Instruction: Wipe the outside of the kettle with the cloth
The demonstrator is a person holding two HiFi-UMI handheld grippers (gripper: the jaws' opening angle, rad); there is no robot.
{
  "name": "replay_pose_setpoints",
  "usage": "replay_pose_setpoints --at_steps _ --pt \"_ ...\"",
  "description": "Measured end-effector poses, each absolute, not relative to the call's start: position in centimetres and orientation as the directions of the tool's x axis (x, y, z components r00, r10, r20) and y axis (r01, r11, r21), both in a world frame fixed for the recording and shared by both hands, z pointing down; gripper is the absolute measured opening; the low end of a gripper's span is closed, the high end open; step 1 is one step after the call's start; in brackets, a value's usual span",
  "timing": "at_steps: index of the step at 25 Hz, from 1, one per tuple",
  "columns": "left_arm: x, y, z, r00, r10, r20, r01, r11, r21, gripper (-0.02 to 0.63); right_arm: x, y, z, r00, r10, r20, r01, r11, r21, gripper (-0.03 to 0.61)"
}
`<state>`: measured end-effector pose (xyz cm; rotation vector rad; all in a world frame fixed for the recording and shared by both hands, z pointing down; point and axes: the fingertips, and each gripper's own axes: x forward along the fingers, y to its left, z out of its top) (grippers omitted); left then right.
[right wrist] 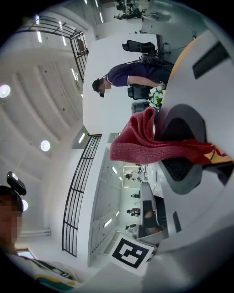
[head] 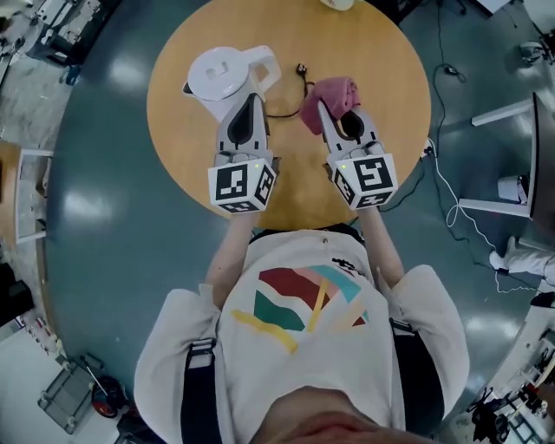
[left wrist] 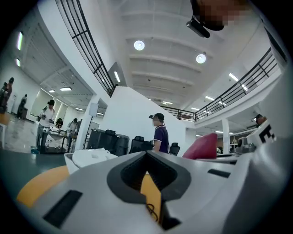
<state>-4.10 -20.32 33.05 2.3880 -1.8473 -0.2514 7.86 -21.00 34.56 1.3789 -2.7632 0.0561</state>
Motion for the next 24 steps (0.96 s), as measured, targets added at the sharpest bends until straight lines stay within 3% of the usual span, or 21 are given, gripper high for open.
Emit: replay_pose_setpoints --at_steps 24 --pt "-0.7 -20.6 31.0 0.306 -0.947 -0.093 -0.939 -0.316 0.132 0.043 10.5 -19.6 33.0 -0.569 -0.822 0.023 -0.822 0.569 0.011 0.046"
